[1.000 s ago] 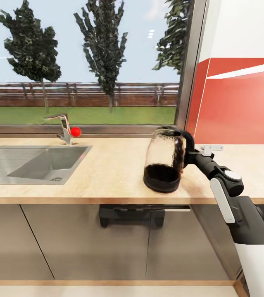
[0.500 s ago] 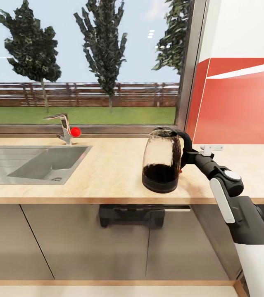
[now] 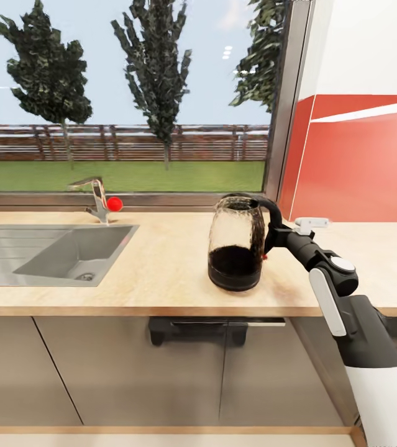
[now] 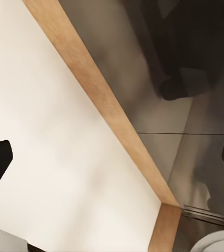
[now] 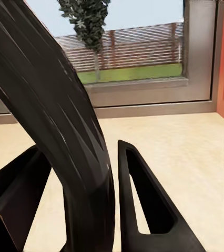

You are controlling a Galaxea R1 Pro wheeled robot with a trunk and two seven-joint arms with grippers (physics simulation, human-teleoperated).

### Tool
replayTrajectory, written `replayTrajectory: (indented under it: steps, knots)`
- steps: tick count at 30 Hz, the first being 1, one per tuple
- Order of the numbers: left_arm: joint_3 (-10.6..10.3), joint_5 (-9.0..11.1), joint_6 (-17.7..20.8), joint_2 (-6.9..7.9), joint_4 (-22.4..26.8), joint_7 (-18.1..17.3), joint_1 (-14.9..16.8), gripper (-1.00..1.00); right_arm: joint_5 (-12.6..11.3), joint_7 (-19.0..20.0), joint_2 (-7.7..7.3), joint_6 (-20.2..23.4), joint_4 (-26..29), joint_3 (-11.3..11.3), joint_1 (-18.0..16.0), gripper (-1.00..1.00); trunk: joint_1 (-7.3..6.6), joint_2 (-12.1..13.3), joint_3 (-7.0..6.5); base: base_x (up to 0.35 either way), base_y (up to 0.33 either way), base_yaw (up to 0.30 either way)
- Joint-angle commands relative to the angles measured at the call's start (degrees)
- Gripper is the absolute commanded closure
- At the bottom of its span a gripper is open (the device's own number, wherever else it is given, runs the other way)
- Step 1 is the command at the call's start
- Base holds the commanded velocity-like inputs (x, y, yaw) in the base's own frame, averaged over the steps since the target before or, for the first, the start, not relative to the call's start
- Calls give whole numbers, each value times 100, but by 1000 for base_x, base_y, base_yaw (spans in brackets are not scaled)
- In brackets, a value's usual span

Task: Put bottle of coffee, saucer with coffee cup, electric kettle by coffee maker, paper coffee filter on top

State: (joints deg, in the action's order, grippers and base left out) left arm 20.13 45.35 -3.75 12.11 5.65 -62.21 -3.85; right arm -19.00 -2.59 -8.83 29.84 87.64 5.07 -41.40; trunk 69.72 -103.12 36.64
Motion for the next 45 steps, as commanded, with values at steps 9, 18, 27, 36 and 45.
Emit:
replayTrajectory:
  steps: [9,18,27,36,45]
  knots:
    - [-26,18,-38,2,6,-2,-2,-100,-17,-45,297,66,8,16,-152,100,-199,360,-158,0,0,0]
    - [-26,18,-38,2,6,-2,-2,-100,8,-109,565,368,2,20,-326,100,-396,721,-319,0,0,0]
    - [-26,18,-38,2,6,-2,-2,-100,10,-110,589,437,-1,20,-342,100,-418,761,-337,0,0,0]
    - [-18,18,-38,2,6,-2,-2,-100,11,-102,587,444,-1,20,-342,100,-418,761,-340,0,8,168]
    - [-18,18,-38,2,6,-7,-2,-100,9,-102,589,444,-1,20,-342,100,-418,761,-340,0,220,266]
